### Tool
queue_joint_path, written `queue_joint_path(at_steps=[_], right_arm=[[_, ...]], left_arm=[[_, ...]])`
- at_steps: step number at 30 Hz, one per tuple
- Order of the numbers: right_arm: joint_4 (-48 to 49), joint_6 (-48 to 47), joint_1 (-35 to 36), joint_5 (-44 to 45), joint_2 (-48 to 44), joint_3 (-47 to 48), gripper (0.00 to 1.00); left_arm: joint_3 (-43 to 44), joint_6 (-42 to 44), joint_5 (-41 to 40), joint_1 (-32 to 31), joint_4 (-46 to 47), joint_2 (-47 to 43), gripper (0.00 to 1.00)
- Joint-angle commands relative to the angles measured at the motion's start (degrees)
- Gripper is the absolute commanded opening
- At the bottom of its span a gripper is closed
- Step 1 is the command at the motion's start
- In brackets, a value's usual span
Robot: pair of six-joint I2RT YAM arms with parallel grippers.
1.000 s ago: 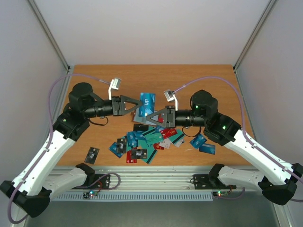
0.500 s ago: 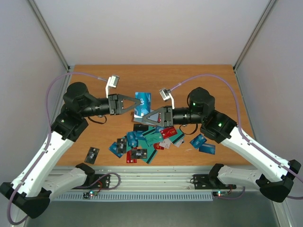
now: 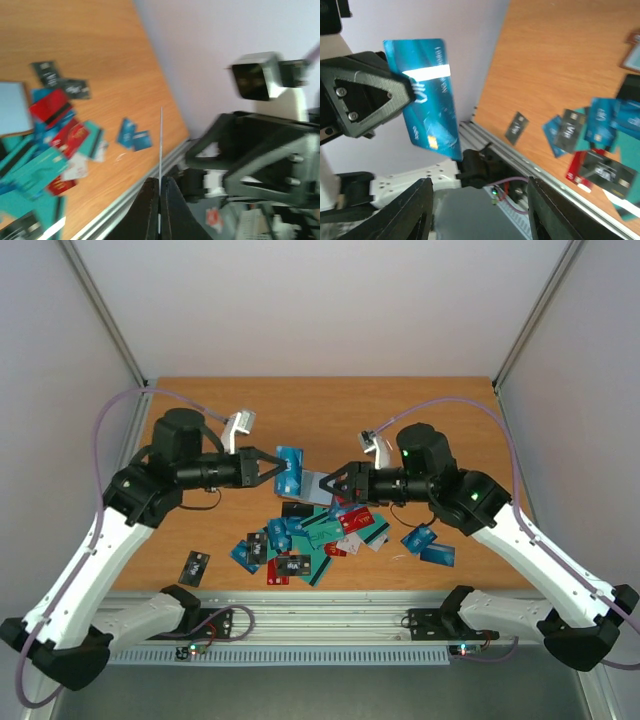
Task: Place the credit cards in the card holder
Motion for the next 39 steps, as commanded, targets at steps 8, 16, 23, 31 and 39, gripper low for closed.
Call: queue_joint_path(at_steps=[8,16,23,31,39], right_arm=[[-4.67,0.98,-3.91,3.69,0.05,-11.89,0.54],[3.76,1.12,-14.46,-8.23,9.46,-14.08,0.53],[6.26,-1.76,-20.38,-13.75,24.46,-9.08,0.51],[4.39,-3.74,-20.67,-15.48,35.39,-2.39,0.48],[2.39,-2.87,-20.98,-13.54,40.30,1.50,0.45]], left_arm=[[-9.60,14.37,-5.71,1.96,-2.26,10.59,0.00],[-8.41,15.06,4.74,7.97,8.68,25.54,0.00],[-1.46,21.03,8.56,10.25,9.71,40.62,0.00],[0.93,21.21,10.25,11.69,14.04,46.59,0.00],[1.80,24.00,9.31,11.98,9.22,48.46,0.00]])
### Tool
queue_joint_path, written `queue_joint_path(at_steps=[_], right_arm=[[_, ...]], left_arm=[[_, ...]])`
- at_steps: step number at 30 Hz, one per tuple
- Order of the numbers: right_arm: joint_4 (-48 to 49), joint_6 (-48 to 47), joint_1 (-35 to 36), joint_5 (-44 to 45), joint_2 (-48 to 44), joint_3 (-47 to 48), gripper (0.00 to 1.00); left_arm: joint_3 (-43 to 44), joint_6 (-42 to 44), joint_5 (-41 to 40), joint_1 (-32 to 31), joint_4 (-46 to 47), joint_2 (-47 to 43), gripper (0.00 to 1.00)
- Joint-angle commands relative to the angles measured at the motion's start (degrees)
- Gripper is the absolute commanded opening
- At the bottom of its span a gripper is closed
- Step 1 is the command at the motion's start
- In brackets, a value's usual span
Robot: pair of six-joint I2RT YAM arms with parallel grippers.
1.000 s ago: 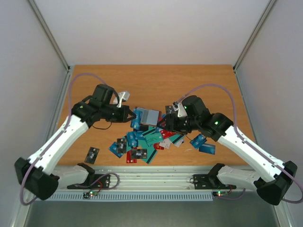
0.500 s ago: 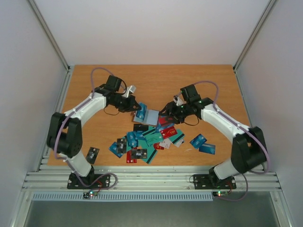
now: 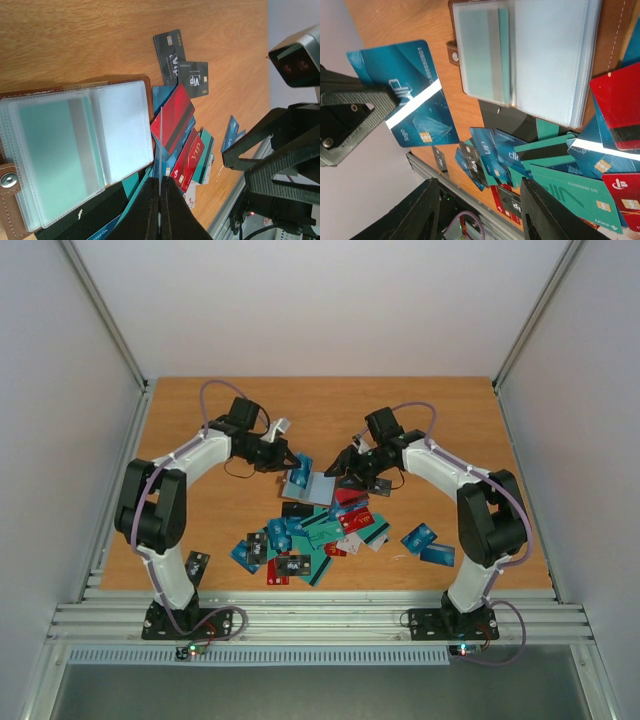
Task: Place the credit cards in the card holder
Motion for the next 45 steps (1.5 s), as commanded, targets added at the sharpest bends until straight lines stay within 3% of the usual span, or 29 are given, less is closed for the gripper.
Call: queue_joint_path(at_steps=[1,11,17,27,45], right_arm=[[-2.53,-0.57,-0.47,0.49,2.19,3.72,0.45],[-0.52,-1.31,-0.57,2.98,4.60,1.64,0.44],[6.21,1.44,-0.57,2.00,7.77,-0.44,0.43],[7.83,1.98,-0.65,3.04,12.90,2.00,0.40],[11.18,2.72,-2.77,1.46,18.51,3.40,0.37]], left_arm=[[1.87,3.45,0.64,0.44,-1.50,1.25,0.00],[1.16,3.75,3.17,0.56,2.35,4.82,0.00],[0.04,2.65,2.29,0.54,8.55,7.44,0.00],[-2.59,-1.60,-3.06,0.49,18.31,7.46,0.00],[-4.83,-0.14,-2.01,0.53,20.40,11.00,0.00]])
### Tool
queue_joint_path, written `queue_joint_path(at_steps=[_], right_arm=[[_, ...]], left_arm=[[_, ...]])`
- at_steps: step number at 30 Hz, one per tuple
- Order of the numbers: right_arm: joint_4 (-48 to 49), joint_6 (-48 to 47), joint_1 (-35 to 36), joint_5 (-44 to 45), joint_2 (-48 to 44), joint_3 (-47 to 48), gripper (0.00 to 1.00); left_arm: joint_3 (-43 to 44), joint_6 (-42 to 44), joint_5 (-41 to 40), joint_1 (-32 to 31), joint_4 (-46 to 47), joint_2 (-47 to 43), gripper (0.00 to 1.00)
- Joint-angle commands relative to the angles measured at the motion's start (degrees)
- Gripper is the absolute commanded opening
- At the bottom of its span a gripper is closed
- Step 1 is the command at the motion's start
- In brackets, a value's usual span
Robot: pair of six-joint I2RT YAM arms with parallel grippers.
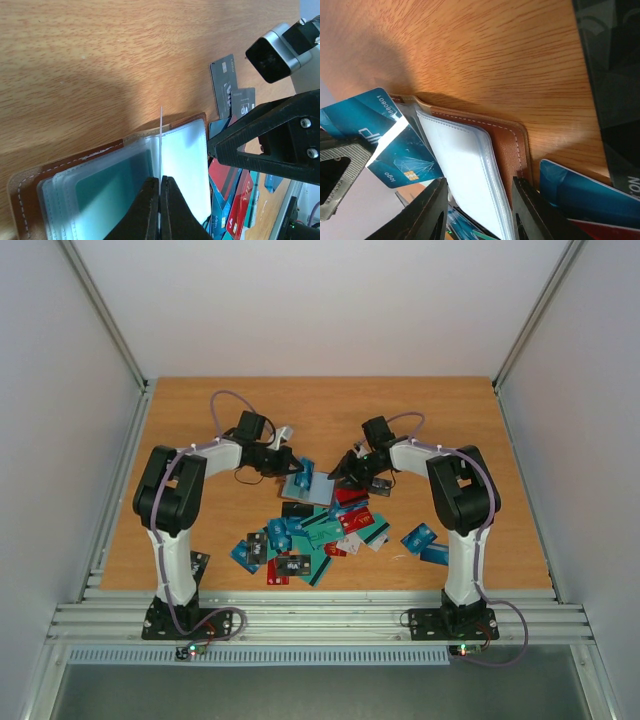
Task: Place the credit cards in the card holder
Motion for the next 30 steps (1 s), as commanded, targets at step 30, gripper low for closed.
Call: queue_joint_path(at_steps=[30], right_arm=[[3.30,2.20,0.10,-0.29,2.61,-2.28,0.34]], left_arm=[[-6.90,-16.03,5.73,0.23,10.39,0.54,0.00]])
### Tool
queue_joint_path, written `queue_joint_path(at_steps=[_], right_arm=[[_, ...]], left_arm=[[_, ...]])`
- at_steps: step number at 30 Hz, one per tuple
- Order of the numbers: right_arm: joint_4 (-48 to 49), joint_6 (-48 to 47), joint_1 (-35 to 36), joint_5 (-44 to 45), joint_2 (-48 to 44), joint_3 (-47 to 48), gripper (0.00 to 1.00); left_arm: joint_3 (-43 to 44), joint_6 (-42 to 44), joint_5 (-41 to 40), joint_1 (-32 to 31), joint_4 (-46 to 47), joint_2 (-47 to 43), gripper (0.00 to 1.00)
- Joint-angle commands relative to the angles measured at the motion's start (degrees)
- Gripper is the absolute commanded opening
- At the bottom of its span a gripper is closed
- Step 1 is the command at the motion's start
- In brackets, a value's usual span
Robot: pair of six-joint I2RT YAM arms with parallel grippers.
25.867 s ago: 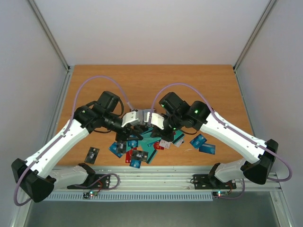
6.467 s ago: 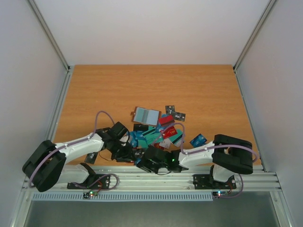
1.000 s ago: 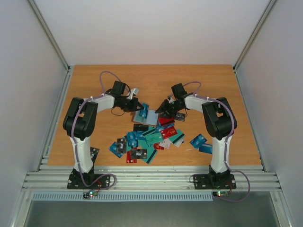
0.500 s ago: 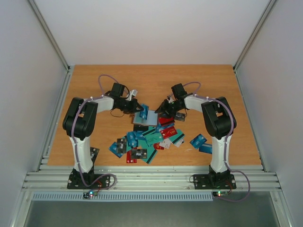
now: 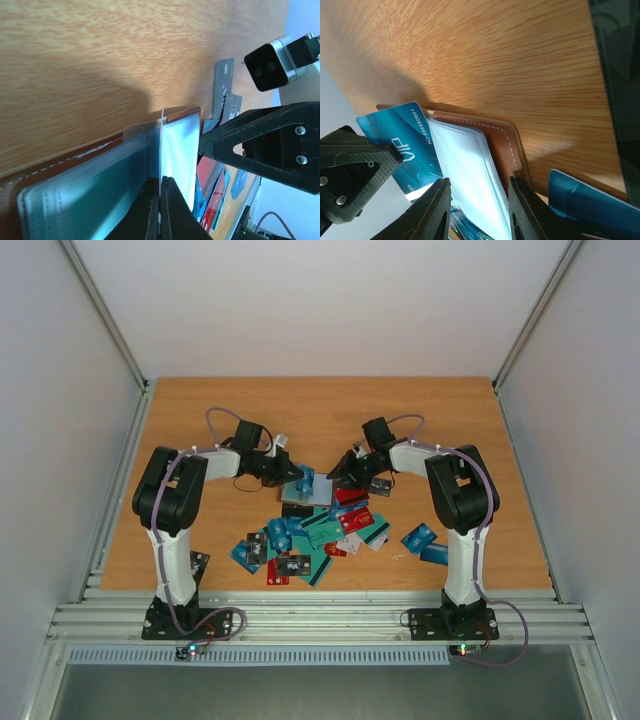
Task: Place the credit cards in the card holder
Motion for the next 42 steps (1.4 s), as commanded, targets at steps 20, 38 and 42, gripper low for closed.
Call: queue_joint_path(at_steps=[20,38,42], right_arm=[[2.65,1.65,0.65,1.42,1.17,-3.62,0.33],[3.50,1.61,0.74,0.11,2.22,-3.32,0.33],[3.50,1.44,0.74,0.01,2.26,-3.27,0.33]], left_arm=[[-1.36,-6.12,-4.51,0.03,-5.20,-4.06,0.00],[-0.45,-8.90,-4.70,-0.74,-7.13,-3.84,0.00],[-1.02,-11.06,-3.19,-1.20,-4.53,-3.07,0.00]])
